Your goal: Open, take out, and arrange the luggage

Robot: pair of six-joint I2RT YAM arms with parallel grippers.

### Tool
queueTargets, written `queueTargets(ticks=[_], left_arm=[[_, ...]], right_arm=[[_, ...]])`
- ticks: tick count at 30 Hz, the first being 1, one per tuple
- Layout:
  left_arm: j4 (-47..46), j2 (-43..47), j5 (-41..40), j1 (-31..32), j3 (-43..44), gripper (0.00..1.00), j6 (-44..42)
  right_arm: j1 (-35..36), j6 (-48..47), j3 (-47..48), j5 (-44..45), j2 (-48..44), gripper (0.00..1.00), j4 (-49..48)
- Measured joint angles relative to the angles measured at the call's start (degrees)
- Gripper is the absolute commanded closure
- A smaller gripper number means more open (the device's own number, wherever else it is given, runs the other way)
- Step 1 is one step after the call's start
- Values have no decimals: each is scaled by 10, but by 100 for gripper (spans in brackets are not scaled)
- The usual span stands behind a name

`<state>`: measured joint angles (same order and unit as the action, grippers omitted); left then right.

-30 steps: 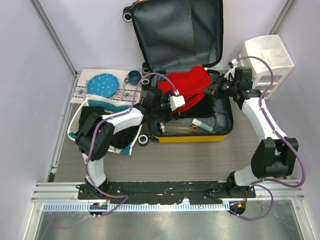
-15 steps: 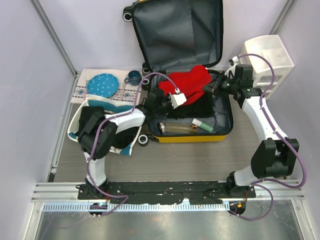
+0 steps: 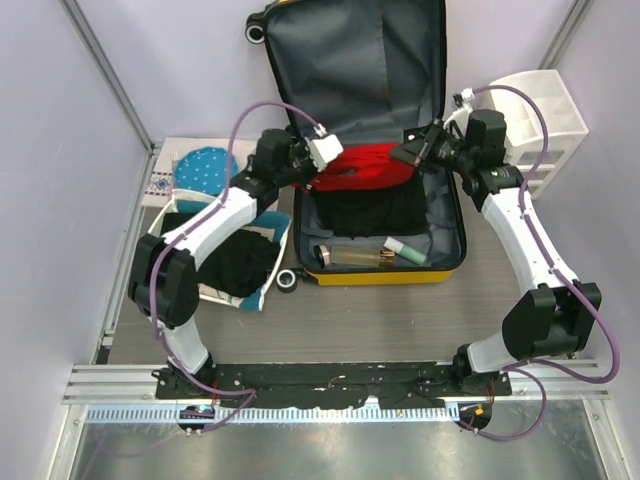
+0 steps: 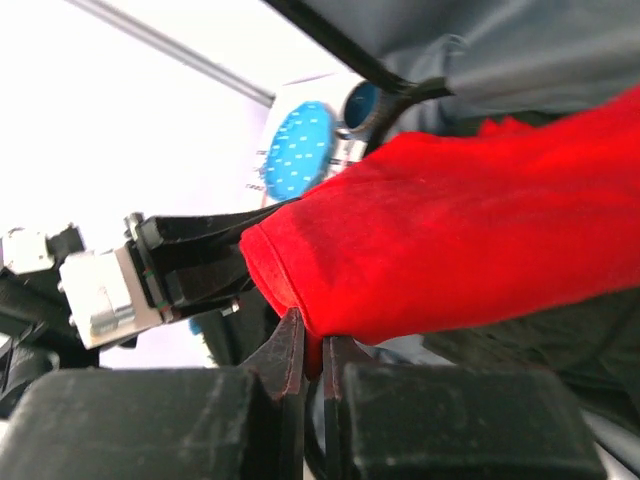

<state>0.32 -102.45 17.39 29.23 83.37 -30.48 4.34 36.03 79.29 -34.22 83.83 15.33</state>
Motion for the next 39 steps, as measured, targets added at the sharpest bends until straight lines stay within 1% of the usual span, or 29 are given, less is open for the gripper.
queueTargets(ticks=[6,11,16,20,22,25,30,34,37,39], left_arm=[[76,52,50,-58,20,100,-23],[143,96,105,-126,21,100,-52],[199,164,142,-223,9,100,-92],[219,250,153,-322,-36,100,-129],[223,267,159,-360,-53,100,-139],[229,262,194,-422,-69,100,-142],[236,246,247,-487,-97,100,-147],[235,257,281,-518,-149,100,-173],[241,271,302,-539,-181,100,-203],[258,277,315,-551,-195,100,-237]], right_arm=[[69,19,55,10,10,99,-33],[153,29,103,30,39,99,-64],[246,33,132,67,78,99,-91],[321,36,160,94,137,99,-110],[351,36,178,107,164,99,-115],[394,32,219,130,211,99,-119],[435,21,259,153,263,99,-116],[455,5,253,162,271,99,-102],[474,-19,221,162,268,99,-116],[487,-34,196,159,265,99,-125]])
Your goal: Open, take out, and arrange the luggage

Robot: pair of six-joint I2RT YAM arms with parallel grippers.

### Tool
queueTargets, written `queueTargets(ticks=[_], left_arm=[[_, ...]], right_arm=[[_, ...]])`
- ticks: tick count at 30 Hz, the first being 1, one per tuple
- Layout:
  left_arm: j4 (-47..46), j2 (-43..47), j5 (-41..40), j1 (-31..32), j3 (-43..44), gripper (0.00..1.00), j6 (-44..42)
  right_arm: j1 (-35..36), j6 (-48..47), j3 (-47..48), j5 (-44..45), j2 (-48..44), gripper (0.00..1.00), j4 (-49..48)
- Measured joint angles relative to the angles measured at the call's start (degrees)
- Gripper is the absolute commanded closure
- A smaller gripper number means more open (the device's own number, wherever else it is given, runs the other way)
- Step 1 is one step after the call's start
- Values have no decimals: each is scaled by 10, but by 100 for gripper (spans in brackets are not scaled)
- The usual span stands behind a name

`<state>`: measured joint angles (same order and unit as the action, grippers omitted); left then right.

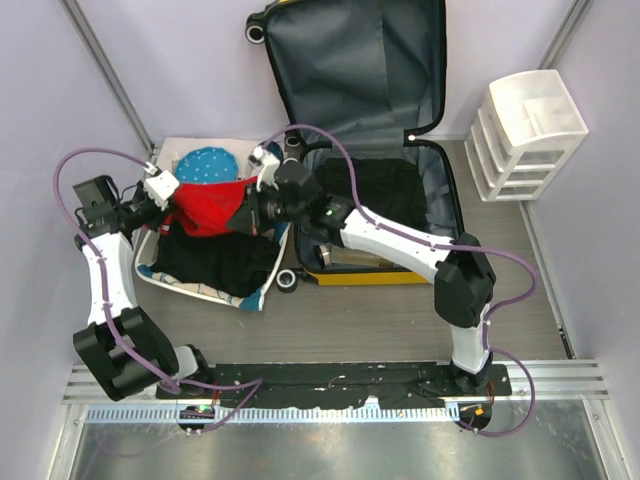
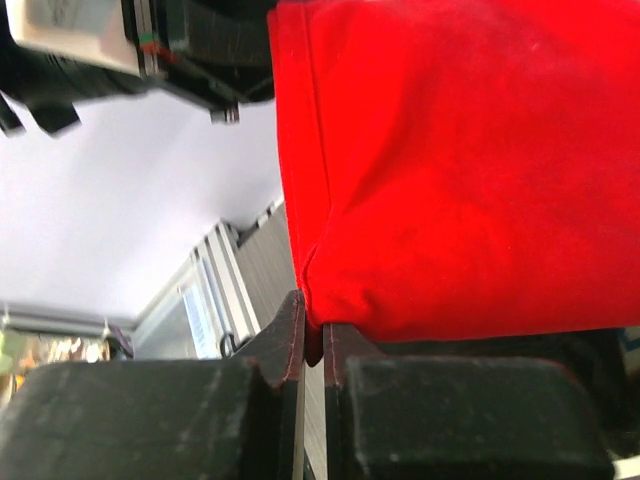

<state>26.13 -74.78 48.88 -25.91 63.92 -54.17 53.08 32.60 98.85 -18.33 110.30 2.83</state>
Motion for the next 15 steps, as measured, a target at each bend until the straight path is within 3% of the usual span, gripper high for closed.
queueTargets(ticks=[6,11,14,15], left_arm=[[139,4,21,-29,-8,96,-166],[281,-1,-1,-35,-8,76,-307],[336,-12,-23,-36,-17,68,-364],[343,-15,-28,-36,-24,65,-374]], right_arm=[[34,-55,-56,-35,-1,99,4],[45,-85,-95,-71,0,99,21],[48,-95,-118,-87,0,91,29],[49,-98,-122,-91,1,82,30]])
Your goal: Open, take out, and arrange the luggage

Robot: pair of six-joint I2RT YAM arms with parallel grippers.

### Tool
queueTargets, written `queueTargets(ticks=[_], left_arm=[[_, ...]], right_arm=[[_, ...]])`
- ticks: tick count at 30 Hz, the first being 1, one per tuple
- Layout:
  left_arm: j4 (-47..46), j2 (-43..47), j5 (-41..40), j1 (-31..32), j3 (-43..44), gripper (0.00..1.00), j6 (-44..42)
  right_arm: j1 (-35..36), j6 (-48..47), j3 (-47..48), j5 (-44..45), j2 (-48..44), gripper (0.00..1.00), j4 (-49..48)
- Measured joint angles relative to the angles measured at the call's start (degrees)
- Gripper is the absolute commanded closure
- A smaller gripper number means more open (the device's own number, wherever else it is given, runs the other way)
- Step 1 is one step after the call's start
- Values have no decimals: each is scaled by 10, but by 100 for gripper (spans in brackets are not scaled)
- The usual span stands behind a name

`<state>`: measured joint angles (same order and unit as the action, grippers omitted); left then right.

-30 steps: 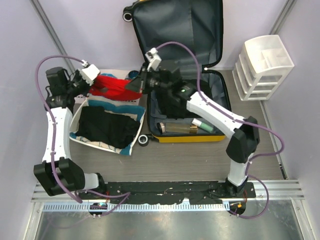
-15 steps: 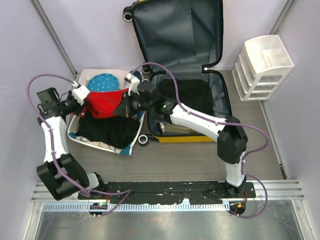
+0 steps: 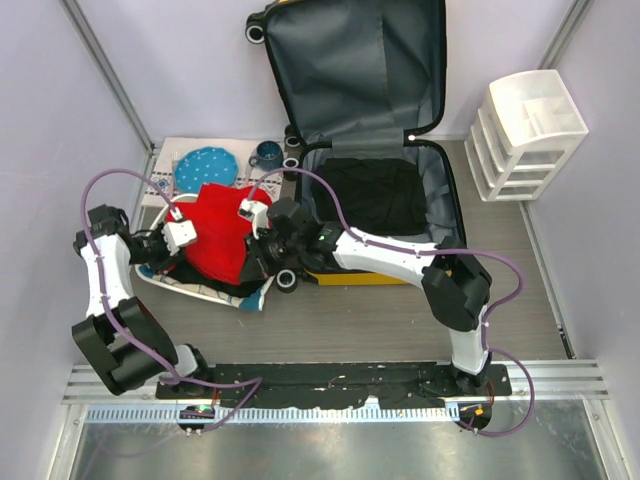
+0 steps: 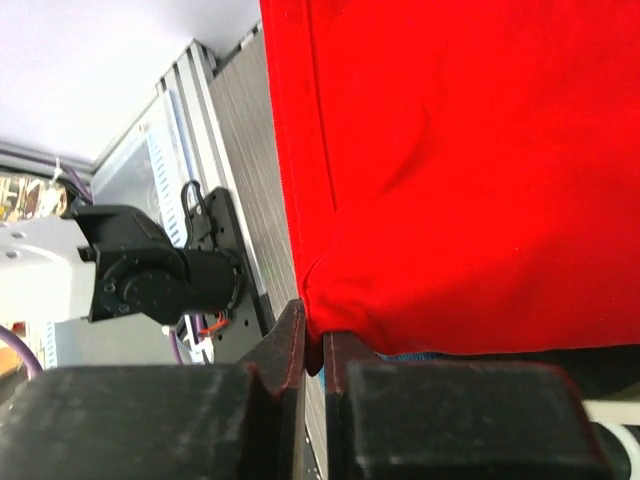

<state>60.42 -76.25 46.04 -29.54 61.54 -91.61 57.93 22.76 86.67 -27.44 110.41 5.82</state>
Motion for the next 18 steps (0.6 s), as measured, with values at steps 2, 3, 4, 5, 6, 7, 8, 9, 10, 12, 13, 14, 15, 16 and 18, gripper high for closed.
queueTargets(ticks=[2,3,4,5,6,7,8,9,10,12,13,14,15,16,18], left_arm=[[11,-4,-12,-4,-16,55,-20],[16,-6,-16,-6,-21,51,-27],[22,-7,-20,-8,-22,42,-35],[29,-7,-22,-10,-20,38,-38],[38,-7,-23,-12,-16,31,-42],[56,-7,-23,-17,-7,21,-47],[78,-7,-23,-23,6,18,-50],[98,-7,-23,-30,25,17,-52],[114,-8,-21,-36,48,16,-52],[136,-14,-16,-46,101,16,-51],[140,-19,-9,-50,128,16,-49],[143,-26,-3,-52,153,16,-40],[144,-32,7,-55,176,16,-25],[143,-37,16,-55,190,16,-12],[142,-43,40,-52,205,18,41]], right_arm=[[1,-12,-5,-10,2,66,8],[3,-20,-6,-16,3,56,16],[5,-31,-6,-26,3,53,29],[9,-39,-6,-34,3,45,38],[12,-49,-5,-40,3,43,47],[13,-59,-4,-46,3,42,59],[13,-71,-2,-51,2,41,73],[13,-86,2,-58,0,41,92],[10,-98,7,-70,-3,40,112],[-8,-109,18,-95,-16,40,145],[-22,-109,23,-103,-23,40,154],[-40,-108,33,-112,-31,39,163],[-62,-106,47,-114,-38,39,166],[-84,-106,63,-111,-41,39,164],[-121,-108,104,-83,-43,39,155]])
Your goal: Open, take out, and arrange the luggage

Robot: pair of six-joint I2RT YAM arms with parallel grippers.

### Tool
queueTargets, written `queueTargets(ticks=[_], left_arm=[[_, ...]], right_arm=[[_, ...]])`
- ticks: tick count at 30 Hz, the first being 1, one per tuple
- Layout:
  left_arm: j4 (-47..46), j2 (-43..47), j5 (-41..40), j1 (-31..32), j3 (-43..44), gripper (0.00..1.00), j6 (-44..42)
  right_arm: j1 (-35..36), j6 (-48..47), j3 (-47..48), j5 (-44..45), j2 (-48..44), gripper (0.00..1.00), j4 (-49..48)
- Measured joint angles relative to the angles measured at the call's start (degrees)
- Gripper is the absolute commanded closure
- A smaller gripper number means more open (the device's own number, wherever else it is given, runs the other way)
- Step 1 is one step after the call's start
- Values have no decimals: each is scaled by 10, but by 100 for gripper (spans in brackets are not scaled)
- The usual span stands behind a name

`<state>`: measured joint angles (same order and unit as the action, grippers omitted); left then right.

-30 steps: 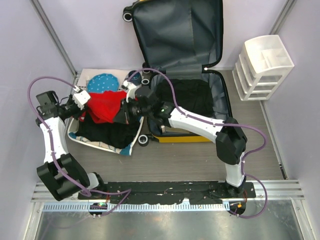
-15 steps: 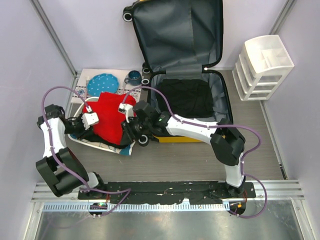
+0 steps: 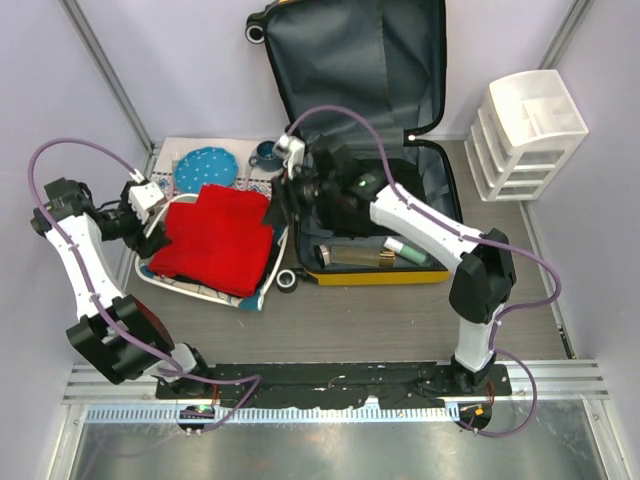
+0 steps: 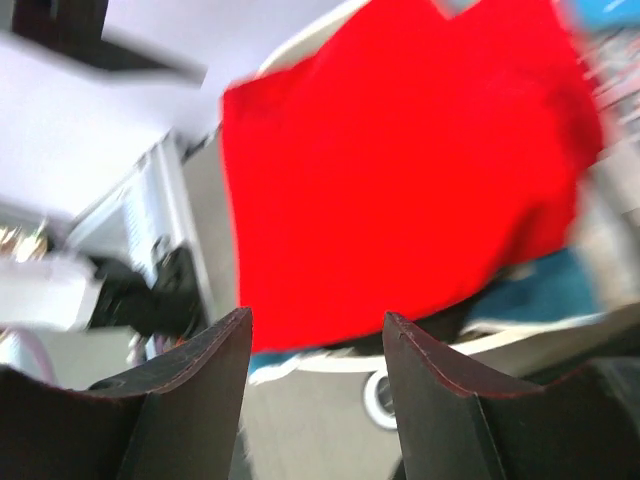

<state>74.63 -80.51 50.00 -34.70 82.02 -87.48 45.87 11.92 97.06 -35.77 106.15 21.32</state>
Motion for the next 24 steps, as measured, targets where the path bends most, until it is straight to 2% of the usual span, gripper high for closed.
queueTargets(ticks=[3,7,13,18,21,24], left_arm=[[-12,2,13,21,-13,17,101],[-70,19,10,59,-60,18,229],[-182,45,-41,118,-171,19,357],[-224,29,-94,126,-215,23,403],[-247,16,-119,132,-232,22,408],[-268,9,-139,136,-254,20,403]], right_arm=[[-29,-1,55,44,16,39,-23],[-21,-11,112,67,66,40,-50],[-7,-36,121,91,158,44,-48],[-12,-58,55,107,169,51,-31],[-24,-60,9,107,149,50,-52],[-35,-60,-16,106,126,45,-59]])
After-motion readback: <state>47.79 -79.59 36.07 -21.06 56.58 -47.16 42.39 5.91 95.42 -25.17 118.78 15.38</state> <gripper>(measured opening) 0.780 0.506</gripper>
